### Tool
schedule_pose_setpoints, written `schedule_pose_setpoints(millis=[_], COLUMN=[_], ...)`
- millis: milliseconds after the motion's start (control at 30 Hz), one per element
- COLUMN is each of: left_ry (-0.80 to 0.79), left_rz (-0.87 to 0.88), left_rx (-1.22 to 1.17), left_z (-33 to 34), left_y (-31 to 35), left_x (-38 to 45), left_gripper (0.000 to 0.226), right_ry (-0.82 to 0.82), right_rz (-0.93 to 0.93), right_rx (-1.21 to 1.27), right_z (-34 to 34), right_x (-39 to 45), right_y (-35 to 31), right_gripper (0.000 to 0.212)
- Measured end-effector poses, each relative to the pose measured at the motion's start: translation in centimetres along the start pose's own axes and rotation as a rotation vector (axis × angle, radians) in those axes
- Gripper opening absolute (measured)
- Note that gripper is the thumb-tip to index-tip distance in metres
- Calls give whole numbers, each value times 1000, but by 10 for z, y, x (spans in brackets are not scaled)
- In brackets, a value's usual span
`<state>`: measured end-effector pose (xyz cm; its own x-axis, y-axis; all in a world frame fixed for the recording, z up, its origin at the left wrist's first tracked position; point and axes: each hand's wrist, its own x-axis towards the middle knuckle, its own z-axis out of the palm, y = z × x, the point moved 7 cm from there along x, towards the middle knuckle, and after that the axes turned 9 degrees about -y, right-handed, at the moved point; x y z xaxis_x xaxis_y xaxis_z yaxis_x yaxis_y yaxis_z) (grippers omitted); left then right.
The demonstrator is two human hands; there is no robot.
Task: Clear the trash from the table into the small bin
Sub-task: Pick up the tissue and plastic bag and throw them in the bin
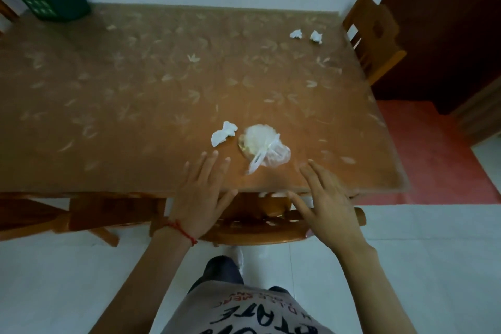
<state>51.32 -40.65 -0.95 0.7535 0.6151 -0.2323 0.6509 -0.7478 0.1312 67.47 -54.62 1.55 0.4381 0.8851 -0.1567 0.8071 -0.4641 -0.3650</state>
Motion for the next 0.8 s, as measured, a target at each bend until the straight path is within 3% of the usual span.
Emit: schedule_pose_setpoints(millis=[533, 667, 800], left_ry=[-101, -95, -130], left_rz=[-21, -131, -294], left_rx=[-325, -643, -786], left_z=[16, 36, 51], left_y=[-58, -73, -84], left_x=[113, 146, 169], left_gripper=[88, 69, 55], right_ry=[-147, -181, -157], right_rz=[31, 43, 38], right_rx=[22, 50, 52], right_z=[17, 20, 23], right_x=[114, 131, 145], right_y=[-5, 4, 11], right_gripper=[55, 52, 49])
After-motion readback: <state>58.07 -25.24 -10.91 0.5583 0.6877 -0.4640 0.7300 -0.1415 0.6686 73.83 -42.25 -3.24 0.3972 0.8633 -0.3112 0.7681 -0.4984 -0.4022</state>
